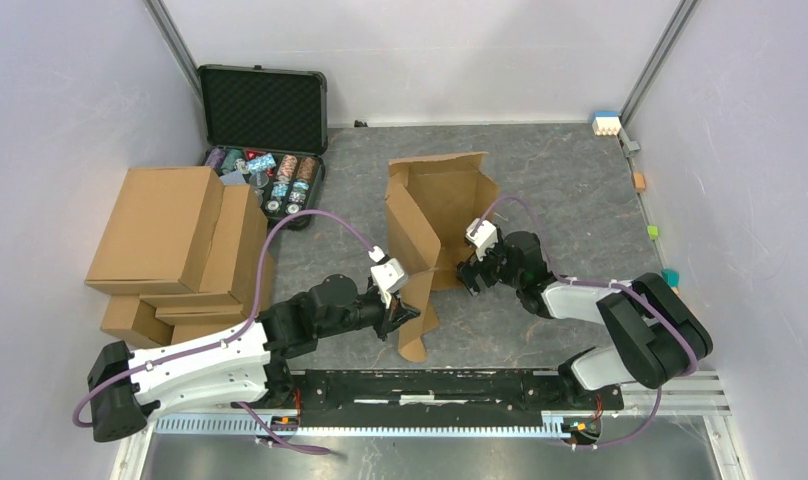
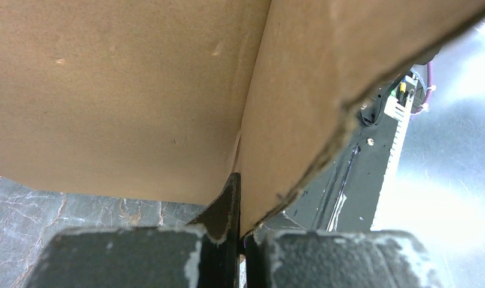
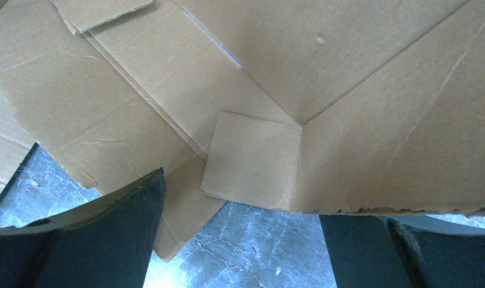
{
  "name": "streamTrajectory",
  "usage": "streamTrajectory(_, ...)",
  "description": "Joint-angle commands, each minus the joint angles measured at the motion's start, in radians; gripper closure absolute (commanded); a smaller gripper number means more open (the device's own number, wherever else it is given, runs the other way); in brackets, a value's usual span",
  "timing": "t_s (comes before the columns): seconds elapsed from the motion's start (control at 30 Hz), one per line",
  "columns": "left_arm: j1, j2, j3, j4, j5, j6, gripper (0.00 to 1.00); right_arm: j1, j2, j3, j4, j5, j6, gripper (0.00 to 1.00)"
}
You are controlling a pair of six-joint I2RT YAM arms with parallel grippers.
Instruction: Fold the paper box
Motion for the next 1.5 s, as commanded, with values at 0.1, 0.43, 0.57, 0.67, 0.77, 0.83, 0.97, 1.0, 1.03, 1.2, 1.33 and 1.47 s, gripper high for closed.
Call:
streamTrajectory(0.1,-0.006,0.009,0.000,-0.014,0.028,-0.052,0.98,0.018,-0.028,-0.002,0.026,-0.051,0.016,0.02)
streamTrajectory(0.43,-0.006,0.016,0.006,-0.009,0.030,-0.060,0.98,-0.013,-0.021,-0.020,0.123,-0.191,0.156,0.02)
streamTrajectory(0.57,-0.005,0.018,0.006,-0.008,0.030,-0.060,0.98,-0.020,-0.028,-0.018,0.119,-0.218,0.156,0.02)
streamTrajectory(0.67,-0.006,0.021,0.009,-0.009,0.030,-0.057,0.98,-0.023,-0.026,-0.010,0.097,-0.222,0.141,0.02)
streamTrajectory(0.77,-0.006,0.024,0.014,-0.009,0.031,-0.056,0.98,-0.030,-0.016,0.011,0.066,-0.225,0.132,0.02)
streamTrajectory(0.83,-0.006,0.027,0.016,-0.010,0.033,-0.055,0.98,-0.040,0.000,0.037,0.037,-0.263,0.129,0.02)
streamTrajectory(0.97,-0.006,0.029,0.017,-0.012,0.035,-0.055,0.98,-0.045,0.023,0.053,0.024,-0.306,0.121,0.02)
streamTrajectory(1.0,-0.006,0.031,0.017,-0.011,0.034,-0.055,0.98,-0.046,0.026,0.055,0.023,-0.314,0.121,0.02)
streamTrajectory(1.03,-0.005,0.031,0.017,-0.011,0.036,-0.054,0.98,-0.047,0.029,0.058,0.020,-0.321,0.121,0.02)
streamTrajectory(1.2,-0.006,0.038,0.022,-0.011,0.040,-0.052,0.98,-0.052,0.050,0.075,0.007,-0.360,0.105,0.02)
streamTrajectory(1.33,-0.005,0.041,0.020,-0.008,0.039,-0.049,0.98,-0.052,0.054,0.084,0.008,-0.357,0.097,0.02)
streamTrajectory(1.47,-0.005,0.042,0.022,-0.009,0.038,-0.045,0.98,-0.062,0.055,0.086,0.033,-0.353,0.113,0.02)
